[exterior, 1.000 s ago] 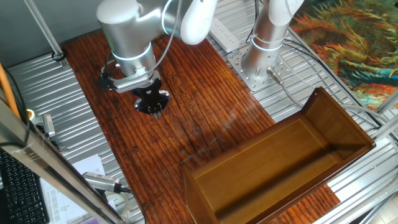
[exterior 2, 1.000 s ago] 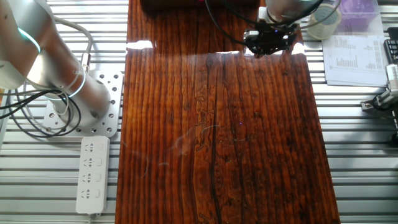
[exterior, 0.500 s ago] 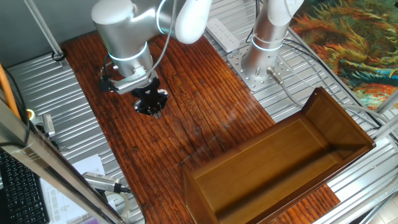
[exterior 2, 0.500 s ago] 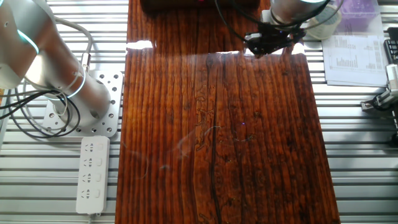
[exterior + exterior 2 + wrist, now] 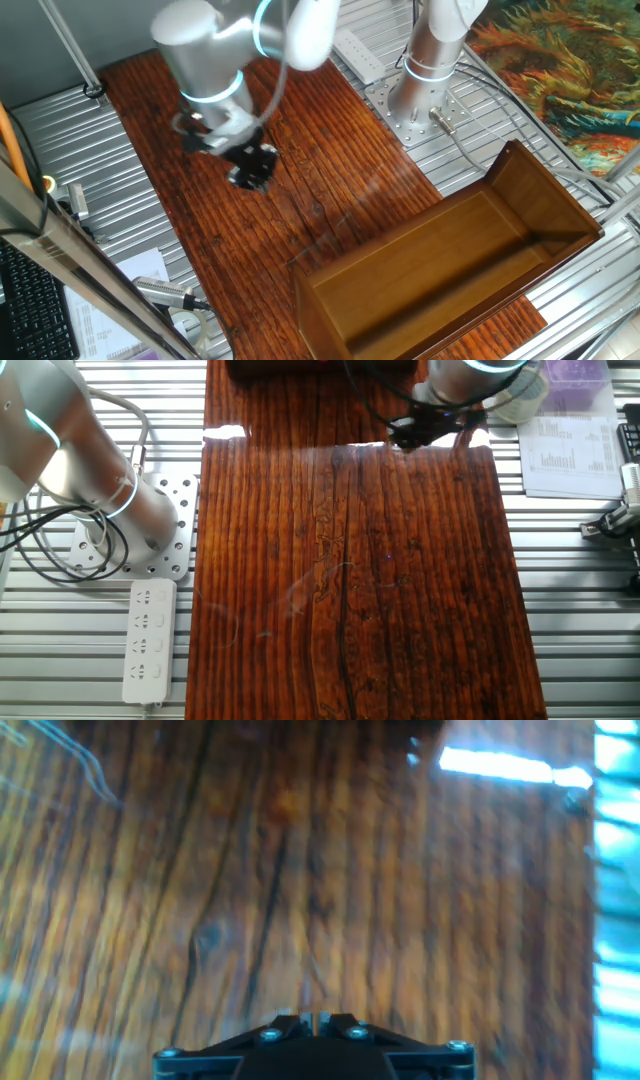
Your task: Take the object down from the shelf
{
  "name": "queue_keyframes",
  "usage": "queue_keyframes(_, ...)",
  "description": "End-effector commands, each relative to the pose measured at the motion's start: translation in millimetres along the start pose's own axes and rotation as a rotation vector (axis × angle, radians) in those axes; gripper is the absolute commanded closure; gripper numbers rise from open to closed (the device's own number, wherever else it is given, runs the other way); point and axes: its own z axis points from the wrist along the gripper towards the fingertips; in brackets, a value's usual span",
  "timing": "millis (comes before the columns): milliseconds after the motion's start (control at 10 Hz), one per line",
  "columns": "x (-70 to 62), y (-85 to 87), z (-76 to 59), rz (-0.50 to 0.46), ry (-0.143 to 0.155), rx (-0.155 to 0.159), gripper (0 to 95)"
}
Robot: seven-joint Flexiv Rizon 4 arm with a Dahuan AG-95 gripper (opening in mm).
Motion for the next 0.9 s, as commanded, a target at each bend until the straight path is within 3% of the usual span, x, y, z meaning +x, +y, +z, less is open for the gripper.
queue_keyframes(100,-27.3,-4.5,6.7,-0.032,-0.003,-0.003,57.0)
queue_keyframes(400,-58.5,1.5,24.4,-0.025,-0.043,0.014,57.0)
queue_keyframes(500,-67.4,0.4,28.3,-0.026,-0.059,0.015,38.0)
queue_keyframes(700,-67.0,0.1,29.2,-0.002,-0.087,0.028,38.0)
queue_keyframes(800,-67.0,0.1,29.2,0.026,-0.072,0.044,38.0)
queue_keyframes(900,-67.0,0.1,29.2,0.019,-0.027,0.060,38.0)
